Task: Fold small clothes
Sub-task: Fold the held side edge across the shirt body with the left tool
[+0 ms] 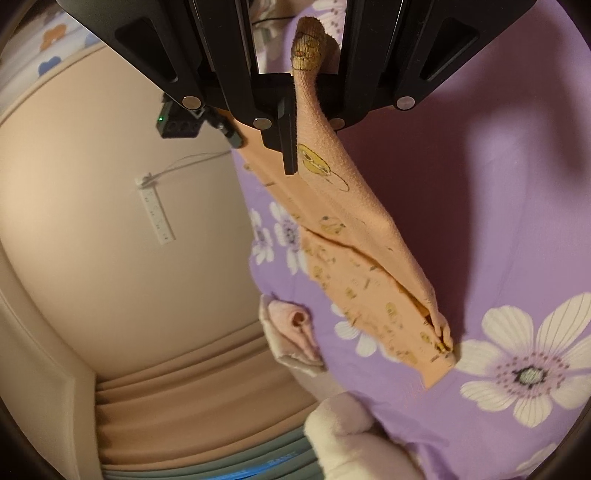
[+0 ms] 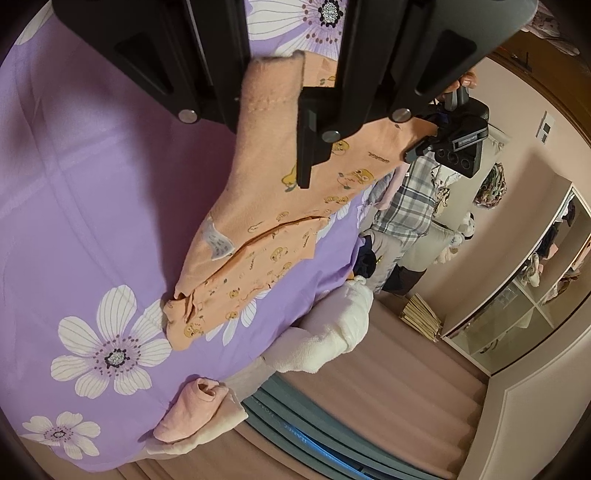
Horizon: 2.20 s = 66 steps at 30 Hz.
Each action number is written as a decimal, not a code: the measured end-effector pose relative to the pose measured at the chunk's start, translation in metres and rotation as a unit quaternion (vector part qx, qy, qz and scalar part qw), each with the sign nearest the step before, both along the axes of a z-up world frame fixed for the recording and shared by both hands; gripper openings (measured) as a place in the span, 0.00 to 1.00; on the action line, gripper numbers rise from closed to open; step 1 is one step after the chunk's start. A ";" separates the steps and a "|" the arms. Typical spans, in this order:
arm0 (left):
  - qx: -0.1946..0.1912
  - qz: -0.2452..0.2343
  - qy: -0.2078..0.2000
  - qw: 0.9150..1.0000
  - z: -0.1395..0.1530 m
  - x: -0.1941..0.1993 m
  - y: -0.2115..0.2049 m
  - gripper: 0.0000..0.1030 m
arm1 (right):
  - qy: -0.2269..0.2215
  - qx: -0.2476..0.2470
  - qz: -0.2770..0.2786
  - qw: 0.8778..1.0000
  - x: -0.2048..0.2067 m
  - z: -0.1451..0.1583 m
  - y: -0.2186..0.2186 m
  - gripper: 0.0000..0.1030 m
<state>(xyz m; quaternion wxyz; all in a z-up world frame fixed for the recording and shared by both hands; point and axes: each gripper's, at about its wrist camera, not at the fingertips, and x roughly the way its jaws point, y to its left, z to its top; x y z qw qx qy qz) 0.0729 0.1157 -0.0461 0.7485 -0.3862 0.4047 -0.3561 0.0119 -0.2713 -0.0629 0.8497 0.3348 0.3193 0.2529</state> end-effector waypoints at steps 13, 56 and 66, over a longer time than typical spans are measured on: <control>-0.006 -0.007 -0.023 1.000 0.026 -0.013 0.002 0.00 | -0.029 -0.008 0.002 1.000 -0.017 0.026 -0.006 0.03; 0.013 0.007 0.025 1.000 0.028 0.000 0.017 0.00 | -0.024 -0.034 0.022 0.999 -0.011 0.061 -0.007 0.04; 0.002 0.045 0.055 0.997 0.009 0.050 0.027 0.00 | 0.021 -0.021 -0.012 0.999 0.052 0.046 -0.015 0.04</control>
